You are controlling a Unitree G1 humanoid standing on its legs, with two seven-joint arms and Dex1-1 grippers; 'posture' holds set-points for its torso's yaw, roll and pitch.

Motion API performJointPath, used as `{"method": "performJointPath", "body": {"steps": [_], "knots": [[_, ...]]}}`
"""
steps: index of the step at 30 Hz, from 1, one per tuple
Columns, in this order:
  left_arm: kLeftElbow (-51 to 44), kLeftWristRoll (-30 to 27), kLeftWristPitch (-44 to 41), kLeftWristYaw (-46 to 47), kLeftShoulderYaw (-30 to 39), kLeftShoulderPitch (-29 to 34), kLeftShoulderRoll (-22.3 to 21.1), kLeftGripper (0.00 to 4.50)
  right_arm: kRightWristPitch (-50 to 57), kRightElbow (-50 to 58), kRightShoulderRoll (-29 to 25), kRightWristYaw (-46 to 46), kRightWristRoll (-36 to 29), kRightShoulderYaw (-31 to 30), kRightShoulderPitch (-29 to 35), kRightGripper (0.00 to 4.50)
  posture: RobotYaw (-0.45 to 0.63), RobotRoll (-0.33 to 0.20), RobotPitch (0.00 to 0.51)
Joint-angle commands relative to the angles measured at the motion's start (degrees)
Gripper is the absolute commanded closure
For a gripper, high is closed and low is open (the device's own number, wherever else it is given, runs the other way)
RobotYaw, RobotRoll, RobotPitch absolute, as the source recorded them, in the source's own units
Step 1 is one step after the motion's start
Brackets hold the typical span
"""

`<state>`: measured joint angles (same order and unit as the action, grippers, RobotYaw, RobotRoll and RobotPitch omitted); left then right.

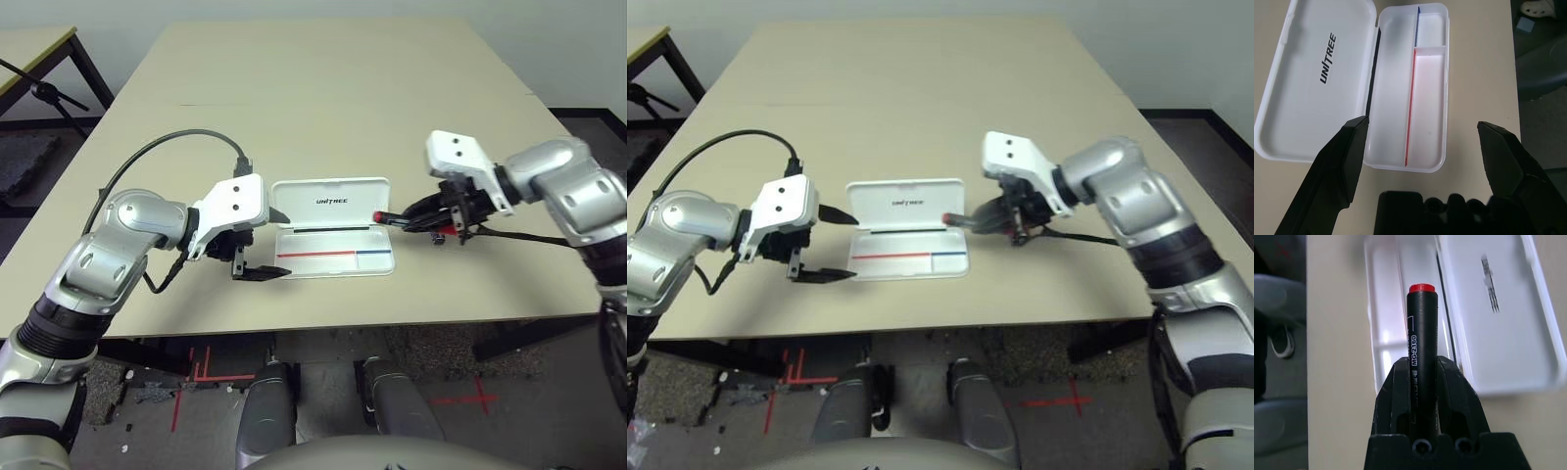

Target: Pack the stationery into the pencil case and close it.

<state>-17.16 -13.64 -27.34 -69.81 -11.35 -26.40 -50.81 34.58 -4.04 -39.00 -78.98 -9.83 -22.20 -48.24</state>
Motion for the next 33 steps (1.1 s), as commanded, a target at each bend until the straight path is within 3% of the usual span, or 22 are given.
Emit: {"method": "performJointPath", "body": {"steps": [1, 7, 24, 33], "knots": [[-0.8, 0.3, -0.6, 0.7, -0.1, 0.5, -0.3, 0.00, 0.0, -0.3, 2.3, 0.9, 1.5, -2.4, -1.0, 4.01, 0.02, 0.000, 0.092], [-0.6, 0.9, 0.3, 1.6, -0.4, 0.6, 0.0, 0.00, -1.2, -2.6, 6.8, 6.6, 8.8, -7.8, -1.7, 4.01, 0.04, 0.000, 0.092], [-0.1, 2.3, 1.6, 2.6, -0.2, 2.6, -0.8, 0.00, -8.0, -9.3, 14.8, 12.4, 16.9, -11.6, -1.1, 4.01, 0.06, 0.000, 0.096], [0.4, 4.6, -0.2, 4.6, 0.0, 2.9, -1.4, 0.00, -10.9, -9.0, 14.8, 11.6, 15.4, -8.1, -1.0, 0.65, 0.07, 0.000, 0.103]]}}
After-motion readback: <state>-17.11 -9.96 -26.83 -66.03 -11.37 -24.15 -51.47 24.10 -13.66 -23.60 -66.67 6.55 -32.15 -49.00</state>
